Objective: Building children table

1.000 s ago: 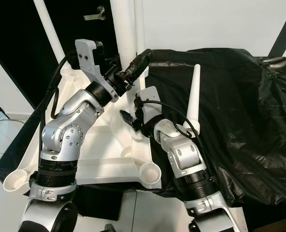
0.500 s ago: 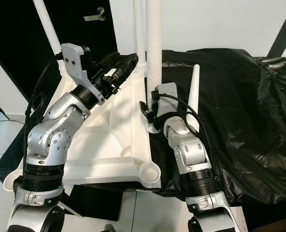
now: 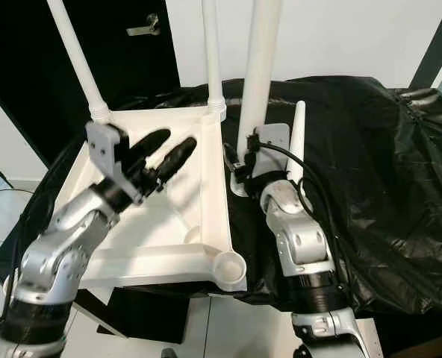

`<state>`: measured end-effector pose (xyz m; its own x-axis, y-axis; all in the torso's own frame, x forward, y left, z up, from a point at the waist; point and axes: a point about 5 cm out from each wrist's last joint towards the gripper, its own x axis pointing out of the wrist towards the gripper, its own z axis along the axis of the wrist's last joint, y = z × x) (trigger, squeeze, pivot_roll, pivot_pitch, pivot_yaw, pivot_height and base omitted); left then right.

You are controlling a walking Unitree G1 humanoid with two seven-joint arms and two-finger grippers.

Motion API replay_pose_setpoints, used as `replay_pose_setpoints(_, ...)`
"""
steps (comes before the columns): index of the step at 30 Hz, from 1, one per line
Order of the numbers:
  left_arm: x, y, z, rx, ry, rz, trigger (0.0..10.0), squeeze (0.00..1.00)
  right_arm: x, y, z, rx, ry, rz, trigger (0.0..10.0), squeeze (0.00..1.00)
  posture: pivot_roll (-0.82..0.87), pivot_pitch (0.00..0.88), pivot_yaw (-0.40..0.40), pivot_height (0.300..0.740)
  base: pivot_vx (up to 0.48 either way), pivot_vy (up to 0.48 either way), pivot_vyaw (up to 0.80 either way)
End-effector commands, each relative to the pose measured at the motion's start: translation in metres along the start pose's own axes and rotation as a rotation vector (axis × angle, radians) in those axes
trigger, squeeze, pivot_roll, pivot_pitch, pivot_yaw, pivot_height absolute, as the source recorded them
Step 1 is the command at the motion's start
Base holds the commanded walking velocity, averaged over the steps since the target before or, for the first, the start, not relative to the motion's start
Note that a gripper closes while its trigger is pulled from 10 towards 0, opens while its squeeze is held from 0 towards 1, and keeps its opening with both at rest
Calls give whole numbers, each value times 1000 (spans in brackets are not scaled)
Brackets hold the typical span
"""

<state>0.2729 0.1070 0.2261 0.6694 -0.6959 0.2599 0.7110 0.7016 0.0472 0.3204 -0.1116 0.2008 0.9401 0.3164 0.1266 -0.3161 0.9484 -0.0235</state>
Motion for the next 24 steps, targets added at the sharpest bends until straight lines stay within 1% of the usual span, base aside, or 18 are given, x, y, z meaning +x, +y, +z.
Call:
replay_pose_setpoints(1,-5,-20,2,23,0,-371,10000,0,-2,2,2,3,-14,15,10000,0,-60,0,57,740,0,0,0)
replay_pose_setpoints(3,-14,-21,-4,19,42,-401,10000,0,-6,-3,-1,-10,-10,-10,10000,0,-66,0,56,740,0,0,0)
replay_pose_setpoints(4,-14,-21,-4,19,42,-401,10000,0,-6,-3,-1,-10,-10,-10,10000,0,-66,0,56,740,0,0,0)
replay_pose_setpoints(5,-17,-21,-5,14,58,-409,10000,0,-8,-5,-2,-15,-9,-18,10000,0,-66,0,56,740,0,0,0)
replay_pose_setpoints(7,-25,-20,-8,42,85,-422,10000,0,-12,-12,-5,-30,-3,-49,10000,0,-53,0,44,740,0,0,0)
replay_pose_setpoints(8,-25,-20,-8,42,85,-422,10000,0,-12,-12,-5,-30,-3,-49,10000,0,-53,0,44,740,0,0,0)
replay_pose_setpoints(10,-32,-20,-12,77,122,-436,10000,0,-15,-19,-7,-47,12,-72,10000,0,-46,0,31,740,0,0,0)
replay_pose_setpoints(11,-32,-20,-12,77,122,-436,10000,0,-15,-19,-7,-47,12,-72,10000,0,-46,0,31,740,0,0,0)
replay_pose_setpoints(12,-38,-21,-15,90,149,-449,10000,0,-16,-23,-7,-60,17,-79,10000,0,-43,0,27,740,0,0,0)
replay_pose_setpoints(13,-38,-21,-15,90,149,-449,10000,0,-16,-23,-7,-60,17,-79,10000,0,-43,0,27,740,0,0,0)
replay_pose_setpoints(16,-56,-24,-23,99,227,-482,10000,0,-17,-35,-5,-97,25,-91,10000,0,-36,0,14,740,0,0,0)
replay_pose_setpoints(18,-63,-25,-25,102,263,-499,10000,0,-16,-40,-3,-108,25,-95,10000,0,-28,0,10,740,0,0,0)
replay_pose_setpoints(19,-63,-25,-25,102,263,-499,10000,0,-16,-40,-3,-108,25,-95,10000,0,-28,0,10,740,0,0,0)
replay_pose_setpoints(21,-73,-26,-30,113,315,-516,10000,0,-15,-42,-1,-121,21,-90,10000,0,-22,0,6,740,0,0,0)
replay_pose_setpoints(22,-73,-26,-30,113,315,-516,10000,0,-15,-42,-1,-121,21,-90,10000,0,-22,0,6,740,0,0,0)
replay_pose_setpoints(24,-82,-25,-36,128,372,-527,10000,0,-14,-43,0,-131,17,-88,10000,0,-15,0,4,740,0,0,0)
